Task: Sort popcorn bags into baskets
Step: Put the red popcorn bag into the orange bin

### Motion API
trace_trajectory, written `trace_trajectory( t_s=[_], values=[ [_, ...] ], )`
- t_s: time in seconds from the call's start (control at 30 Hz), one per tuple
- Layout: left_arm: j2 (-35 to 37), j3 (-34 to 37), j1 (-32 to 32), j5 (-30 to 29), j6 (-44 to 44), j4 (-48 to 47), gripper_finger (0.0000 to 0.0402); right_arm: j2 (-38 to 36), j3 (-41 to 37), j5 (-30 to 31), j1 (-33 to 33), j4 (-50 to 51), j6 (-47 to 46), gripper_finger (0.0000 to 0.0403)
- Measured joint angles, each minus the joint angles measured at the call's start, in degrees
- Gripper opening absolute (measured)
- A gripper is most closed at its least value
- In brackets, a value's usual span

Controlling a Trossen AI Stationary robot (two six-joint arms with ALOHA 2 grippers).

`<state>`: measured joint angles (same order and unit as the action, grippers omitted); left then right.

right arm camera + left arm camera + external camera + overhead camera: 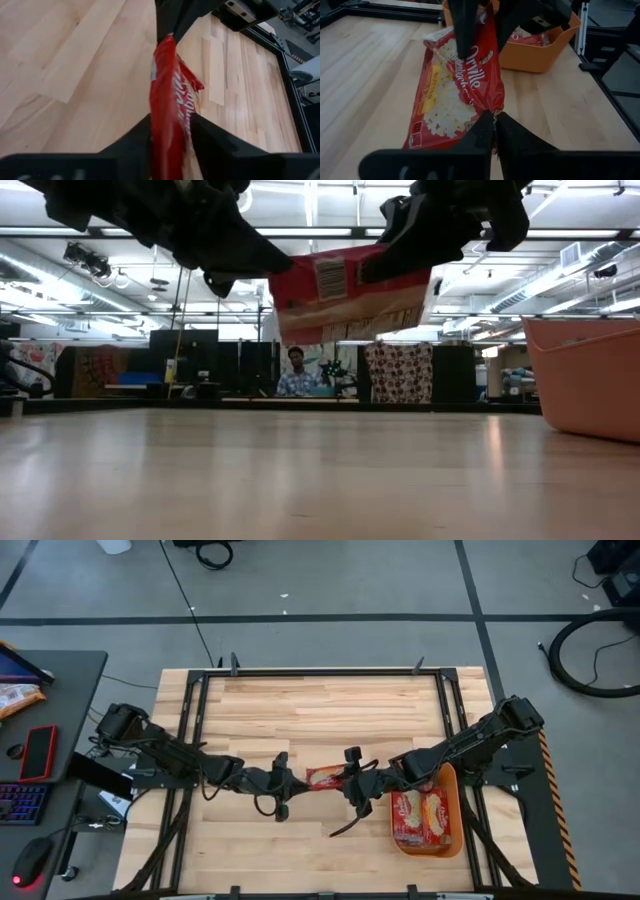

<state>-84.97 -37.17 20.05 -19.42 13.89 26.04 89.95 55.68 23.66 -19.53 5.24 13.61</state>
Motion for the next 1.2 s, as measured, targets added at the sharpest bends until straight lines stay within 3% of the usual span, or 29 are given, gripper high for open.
trace_trajectory(
  t_s=[0.2,0.4,0.63,0.77,0.93,1.2],
  values=[
    [0.0,0.0,0.0,0.9,-1.7,0.5,0.0031,0.0,0.1,0.0,0.0,2.1,0.0,0.0033],
    [1.0,0.0,0.2,1.4,-4.6,-0.4,0.0082,0.0,3.2,-1.3,-0.2,8.2,-0.2,0.0031],
    [7.6,0.0,0.1,0.3,-5.7,-5.9,0.0173,-0.1,16.1,-1.8,-3.0,32.7,-5.7,0.0031],
    [12.0,0.0,0.1,-0.2,-6.1,-10.5,0.0198,-0.2,24.9,-4.8,-4.6,49.2,-22.0,0.0033],
    [14.2,0.0,0.0,-2.8,-7.9,-12.3,0.0197,-0.2,32.1,-4.3,-6.5,68.5,-46.6,0.0038],
    [14.3,0.0,-0.3,-9.3,-20.8,-10.9,0.019,-0.2,36.8,-8.8,-10.1,84.7,-69.2,0.0034]
  ],
)
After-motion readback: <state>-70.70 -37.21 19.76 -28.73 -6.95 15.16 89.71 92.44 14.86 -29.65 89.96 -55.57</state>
